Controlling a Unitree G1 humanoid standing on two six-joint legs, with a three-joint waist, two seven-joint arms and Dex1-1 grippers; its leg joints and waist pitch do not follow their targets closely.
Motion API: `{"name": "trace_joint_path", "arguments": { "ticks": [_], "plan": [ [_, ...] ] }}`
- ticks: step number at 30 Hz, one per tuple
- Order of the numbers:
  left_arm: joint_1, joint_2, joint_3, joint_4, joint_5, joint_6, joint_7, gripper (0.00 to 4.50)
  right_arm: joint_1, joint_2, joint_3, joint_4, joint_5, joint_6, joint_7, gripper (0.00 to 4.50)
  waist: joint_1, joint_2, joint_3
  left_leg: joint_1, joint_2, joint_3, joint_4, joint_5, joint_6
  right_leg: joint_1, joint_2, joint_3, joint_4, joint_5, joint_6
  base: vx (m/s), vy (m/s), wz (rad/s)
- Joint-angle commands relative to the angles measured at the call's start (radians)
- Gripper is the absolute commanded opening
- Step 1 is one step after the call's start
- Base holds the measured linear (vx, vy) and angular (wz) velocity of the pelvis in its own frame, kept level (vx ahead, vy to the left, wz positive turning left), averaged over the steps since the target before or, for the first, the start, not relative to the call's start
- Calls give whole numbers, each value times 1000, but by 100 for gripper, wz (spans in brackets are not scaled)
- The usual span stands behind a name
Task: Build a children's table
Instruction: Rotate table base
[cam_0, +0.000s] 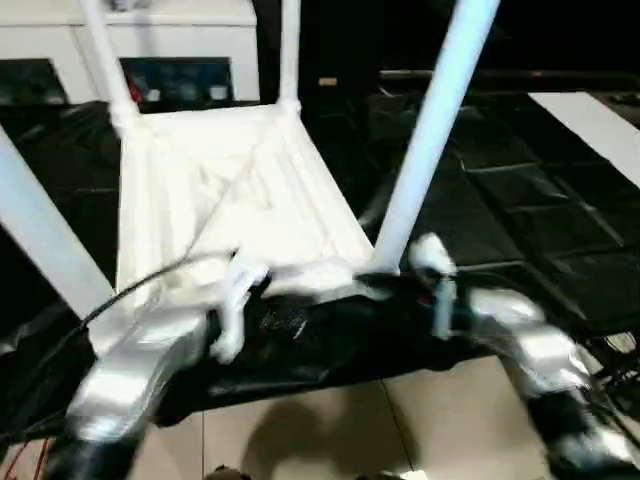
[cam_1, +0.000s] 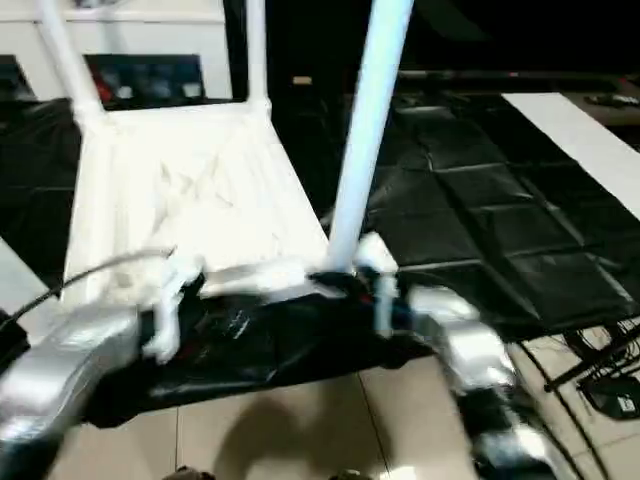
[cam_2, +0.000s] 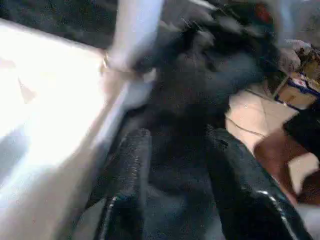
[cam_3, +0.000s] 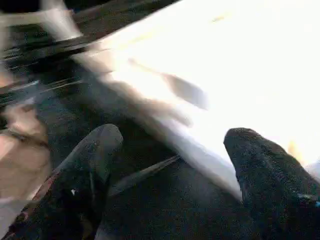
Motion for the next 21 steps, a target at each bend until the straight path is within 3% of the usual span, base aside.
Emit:
{"name": "trace_joint_path", "arguments": {
  "ticks": [1, 2, 3, 5, 6, 7, 8, 9, 10, 12, 13, 16, 17, 19, 21],
  "plan": [
    [31, 40, 36, -81, -46, 70, -22, 230, -42, 16, -33, 88, -43, -56, -104, 371, -2, 12, -59, 31, 7, -3, -67, -357, -24, 24, -23, 25, -79, -341, -177, 0, 0, 0],
    [43, 58, 45, -97, -60, 91, -34, 235, -53, 23, -38, 110, -48, -67, -124, 371, -8, 11, -55, 24, 3, -6, -72, -366, -26, 30, -19, 23, -82, -355, -171, 0, 0, 0],
    [62, 87, 56, -123, -82, 126, -45, 235, -73, 30, -46, 145, -59, -79, -167, 371, -5, 15, -58, 32, 4, -5, -70, -379, -34, 24, -20, 24, -80, -352, -171, 0, 0, 0],
    [98, 136, 69, -162, -118, 175, -65, 260, -104, 41, -57, 201, -71, -103, -226, 371, -9, 14, -56, 27, 1, -7, -72, -381, -34, 29, -18, 23, -79, -357, -166, 0, 0, 0],
    [98, 136, 69, -162, -118, 175, -65, 260, -104, 41, -57, 201, -71, -103, -226, 371, -8, 14, -57, 30, 2, -6, -71, -381, -36, 26, -18, 24, -79, -358, -165, 0, 0, 0],
    [168, 206, 87, -201, -133, 185, -93, 277, -141, 53, -58, 276, -98, -144, -295, 371, -11, 12, -58, 28, 1, -7, -69, -381, -38, 26, -20, 25, -76, -358, -164, 0, 0, 0],
    [168, 206, 87, -202, -133, 185, -94, 281, -141, 53, -58, 276, -98, -145, -296, 371, -15, 11, -54, 24, -1, -6, -73, -388, -35, 26, -17, 24, -80, -379, -153, 0, 0, 0],
    [182, 217, 90, -206, -129, 176, -97, 281, -145, 55, -56, 287, -104, -153, -301, 371, -15, 12, -55, 27, 0, -6, -72, -392, -35, 26, -17, 24, -82, -383, -148, 0, 0, 0],
    [221, 248, 98, -223, -120, 174, -104, 310, -170, 67, -56, 337, -117, -176, -335, 371, -15, 13, -57, 31, 2, -5, -69, -396, -39, 20, -18, 27, -80, -364, -153, 0, 0, 0],
    [253, 268, 108, -240, -125, 176, -113, 318, -190, 74, -54, 379, -134, -200, -378, 371, -16, 13, -57, 24, 1, -8, -73, -389, -39, 28, -18, 25, -78, -364, -149, 0, 0, 0],
    [276, 280, 119, -259, -135, 185, -116, 330, -207, 80, -58, 413, -140, -215, -411, 371, -16, 12, -56, 29, 1, -5, -70, -393, -41, 22, -17, 26, -80, -361, -150, 0, 0, 0],
    [337, 311, 139, -322, -163, 217, -112, 363, -256, 88, -81, 503, -150, -240, -514, 371, -18, 12, -55, 30, 1, -5, -71, -407, -46, 21, -14, 26, -76, -362, -153, 0, 0, 0],
    [361, 323, 150, -349, -177, 231, -101, 363, -279, 90, -97, 547, -153, -255, -567, 371, -16, 16, -55, 36, 3, -3, -68, -419, -53, 15, -15, 27, -75, -360, -151, 0, 0, 0],
    [418, 317, 225, -382, -179, 224, -61, 388, -318, 81, -142, 616, -143, -288, -653, 371, -15, 14, -54, 36, 2, -3, -68, -435, -55, 14, -13, 27, -77, -368, -145, 0, 0, 0],
    [434, 324, 257, -378, -176, 207, -62, 399, -326, 75, -152, 631, -141, -299, -666, 371, -13, 14, -53, 37, 0, -1, -66, -437, -52, 13, -9, 27, -79, -366, -132, 0, 0, 0]
  ]
}}
